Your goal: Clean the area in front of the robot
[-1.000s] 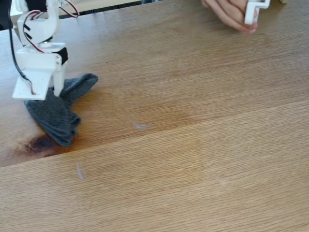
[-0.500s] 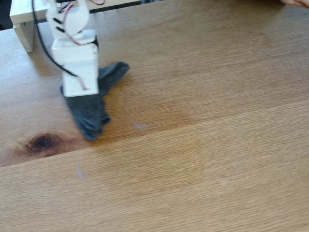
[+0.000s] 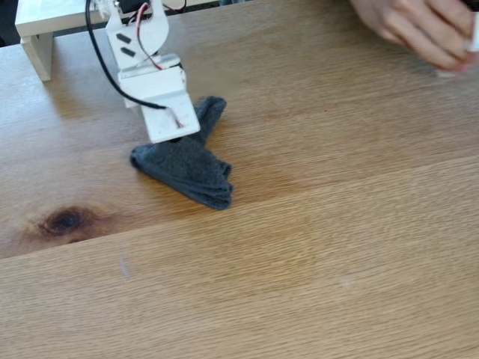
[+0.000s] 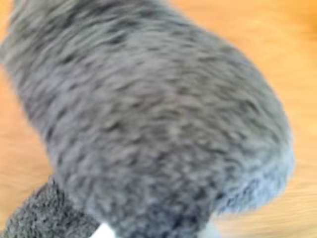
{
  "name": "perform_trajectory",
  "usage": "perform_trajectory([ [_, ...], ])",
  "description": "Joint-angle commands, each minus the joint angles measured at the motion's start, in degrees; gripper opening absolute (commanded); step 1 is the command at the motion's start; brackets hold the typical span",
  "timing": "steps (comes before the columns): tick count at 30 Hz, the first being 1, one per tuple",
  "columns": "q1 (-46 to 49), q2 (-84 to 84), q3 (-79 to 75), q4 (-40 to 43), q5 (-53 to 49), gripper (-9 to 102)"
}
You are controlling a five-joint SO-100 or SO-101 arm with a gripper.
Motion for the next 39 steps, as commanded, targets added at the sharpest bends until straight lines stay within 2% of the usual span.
perform_trajectory([
  [1, 14.33, 2.11, -2.02, -0.62, -3.43, 0],
  [5, 21.27, 5.80, -2.02, 7.65, -5.62, 0],
  [9, 22.24, 12.57, -1.23, 17.49, -5.98, 0],
  [12, 18.46, 20.48, -1.23, 26.89, -4.66, 0],
  [16, 6.42, 30.94, -1.93, 35.86, -2.90, 0],
  [18, -0.79, 33.40, -2.02, 35.24, -2.64, 0],
  [21, -8.88, 29.71, -3.69, 27.07, -2.29, 0],
  [26, -13.62, 16.52, -13.18, 18.19, 0.44, 0],
  [39, -17.58, -20.21, -52.29, 18.81, -1.41, 0],
])
